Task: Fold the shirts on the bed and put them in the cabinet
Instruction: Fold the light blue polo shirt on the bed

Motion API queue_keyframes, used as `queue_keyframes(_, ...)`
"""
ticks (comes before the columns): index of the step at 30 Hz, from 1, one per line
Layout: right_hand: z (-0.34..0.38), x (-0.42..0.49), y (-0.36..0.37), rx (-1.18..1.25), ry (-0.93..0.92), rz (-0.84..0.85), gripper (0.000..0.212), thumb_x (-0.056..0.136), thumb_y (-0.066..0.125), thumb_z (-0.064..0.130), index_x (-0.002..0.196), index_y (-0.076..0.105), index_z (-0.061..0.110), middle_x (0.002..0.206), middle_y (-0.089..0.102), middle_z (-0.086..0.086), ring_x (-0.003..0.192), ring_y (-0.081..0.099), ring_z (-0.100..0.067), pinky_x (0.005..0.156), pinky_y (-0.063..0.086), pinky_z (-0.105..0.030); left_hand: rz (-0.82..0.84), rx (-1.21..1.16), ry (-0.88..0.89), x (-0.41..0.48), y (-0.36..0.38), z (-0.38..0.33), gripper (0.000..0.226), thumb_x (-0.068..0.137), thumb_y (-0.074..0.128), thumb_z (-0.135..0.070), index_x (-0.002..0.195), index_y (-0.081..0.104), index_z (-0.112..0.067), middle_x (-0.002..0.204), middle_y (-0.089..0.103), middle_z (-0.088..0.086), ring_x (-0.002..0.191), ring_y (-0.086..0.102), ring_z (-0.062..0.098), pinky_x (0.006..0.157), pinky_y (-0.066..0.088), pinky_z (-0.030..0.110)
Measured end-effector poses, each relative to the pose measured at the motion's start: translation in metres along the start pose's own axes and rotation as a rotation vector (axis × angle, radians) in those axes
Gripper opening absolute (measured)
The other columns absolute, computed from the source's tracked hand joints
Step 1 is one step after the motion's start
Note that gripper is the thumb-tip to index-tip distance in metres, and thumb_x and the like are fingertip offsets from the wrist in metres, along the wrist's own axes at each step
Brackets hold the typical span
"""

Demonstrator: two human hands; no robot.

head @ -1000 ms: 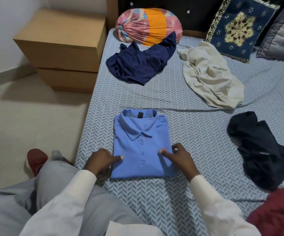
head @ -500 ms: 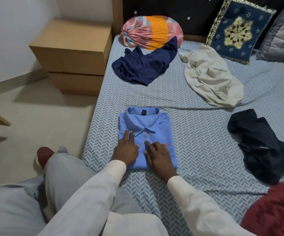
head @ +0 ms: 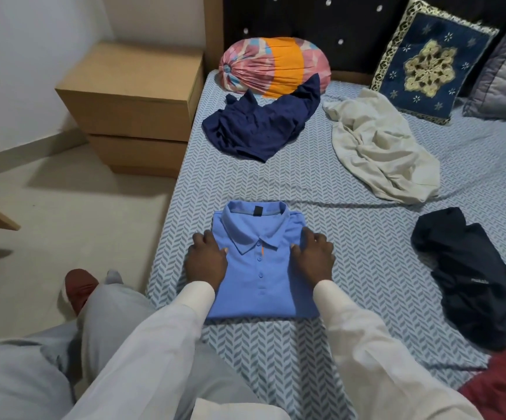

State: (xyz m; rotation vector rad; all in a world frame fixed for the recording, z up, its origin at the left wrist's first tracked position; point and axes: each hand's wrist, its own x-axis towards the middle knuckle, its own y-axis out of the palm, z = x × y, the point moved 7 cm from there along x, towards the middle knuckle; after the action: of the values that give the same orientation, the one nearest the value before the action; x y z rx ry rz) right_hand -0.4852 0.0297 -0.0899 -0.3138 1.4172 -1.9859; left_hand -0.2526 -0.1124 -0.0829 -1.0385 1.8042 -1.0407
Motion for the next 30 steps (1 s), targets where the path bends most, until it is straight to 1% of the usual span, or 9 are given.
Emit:
queue_keyframes(3,0.001,0.014,0.0,0.227,0.151,0.17,0.082,0.083,0.065,0.032,0.15,0.021,0.013,0.141,0.041,-0.02,0.123,0.048,-0.041,0.093,0.047,-0.049,0.123,-0.086,-0.165,0.012,-0.002,0.006,0.064,0.092,0.058,-0.047,0.133,0.038,-0.002,0.134,0.049,0.02,0.122,0.049,0.04,0.092,0.045,0.045)
queue_keyframes(5,-0.001,0.005,0.001,0.263,0.214,0.277,0.088,0.08,0.068,0.03,0.148,0.018,0.006,0.12,0.059,-0.018,0.105,0.061,-0.036,0.081,0.054,-0.044,0.255,-0.133,-0.174,0.011,0.003,0.008,0.067,0.087,0.062,-0.051,0.133,0.045,-0.005,0.132,0.055,0.018,0.12,0.054,0.037,0.09,0.046,0.04)
queue_keyframes(7,-0.009,-0.014,0.001,0.255,0.216,0.331,0.075,0.081,0.069,0.03,0.138,0.027,0.004,0.096,0.067,-0.012,0.082,0.063,-0.029,0.068,0.052,-0.037,0.374,-0.147,-0.12,0.001,0.011,0.013,0.063,0.08,0.064,-0.051,0.128,0.056,-0.012,0.128,0.061,0.015,0.113,0.06,0.033,0.086,0.049,0.035)
queue_keyframes(11,-0.029,-0.059,0.008,0.317,0.207,0.367,0.044,0.082,0.072,0.031,0.108,0.041,0.013,0.108,0.063,-0.01,0.097,0.062,-0.031,0.072,0.047,-0.035,0.491,-0.276,-0.083,-0.027,0.029,0.03,0.063,0.059,0.056,-0.056,0.107,0.069,-0.018,0.109,0.07,0.006,0.095,0.066,0.028,0.08,0.054,0.034)
queue_keyframes(16,-0.034,-0.074,0.009,0.417,0.144,0.353,0.043,0.086,0.071,0.028,0.119,0.046,0.014,0.11,0.064,-0.005,0.095,0.063,-0.024,0.073,0.05,-0.034,0.457,-0.611,-0.171,-0.029,0.046,0.049,0.049,0.059,0.064,-0.05,0.097,0.069,-0.019,0.094,0.074,0.001,0.083,0.071,0.023,0.081,0.058,0.05)
queue_keyframes(19,-0.02,-0.043,-0.005,0.555,0.079,0.313,0.07,0.089,0.071,0.025,0.145,0.028,0.025,0.119,0.062,-0.001,0.102,0.064,-0.024,0.066,0.048,-0.03,0.402,-0.776,-0.177,-0.015,0.034,0.039,0.056,0.067,0.07,-0.038,0.118,0.05,-0.026,0.107,0.066,-0.002,0.092,0.068,0.023,0.082,0.057,0.051)
queue_keyframes(21,-0.009,-0.02,-0.009,0.654,0.011,0.342,0.082,0.087,0.072,0.022,0.15,0.022,0.037,0.132,0.057,0.002,0.109,0.062,-0.022,0.077,0.057,-0.038,0.351,-0.86,-0.144,0.001,0.02,0.028,0.065,0.069,0.067,-0.029,0.128,0.038,-0.034,0.114,0.063,-0.003,0.097,0.066,0.025,0.083,0.056,0.053)
queue_keyframes(24,0.0,0.007,-0.009,0.685,-0.065,0.409,0.074,0.087,0.071,0.016,0.145,0.033,0.043,0.149,0.039,0.007,0.128,0.051,-0.023,0.097,0.052,-0.049,0.348,-0.857,-0.07,0.028,0.011,0.019,0.072,0.071,0.062,-0.027,0.132,0.031,-0.046,0.117,0.064,0.002,0.094,0.067,0.032,0.08,0.056,0.058)
queue_keyframes(30,0.004,0.005,-0.009,0.658,-0.079,0.602,0.064,0.089,0.068,0.005,0.145,0.043,0.025,0.144,0.045,0.004,0.124,0.053,-0.017,0.079,0.057,-0.025,0.473,-0.685,0.065,0.027,0.007,0.0,0.068,0.089,0.066,-0.01,0.148,0.036,-0.024,0.15,0.036,0.001,0.116,0.053,0.017,0.083,0.053,0.032)
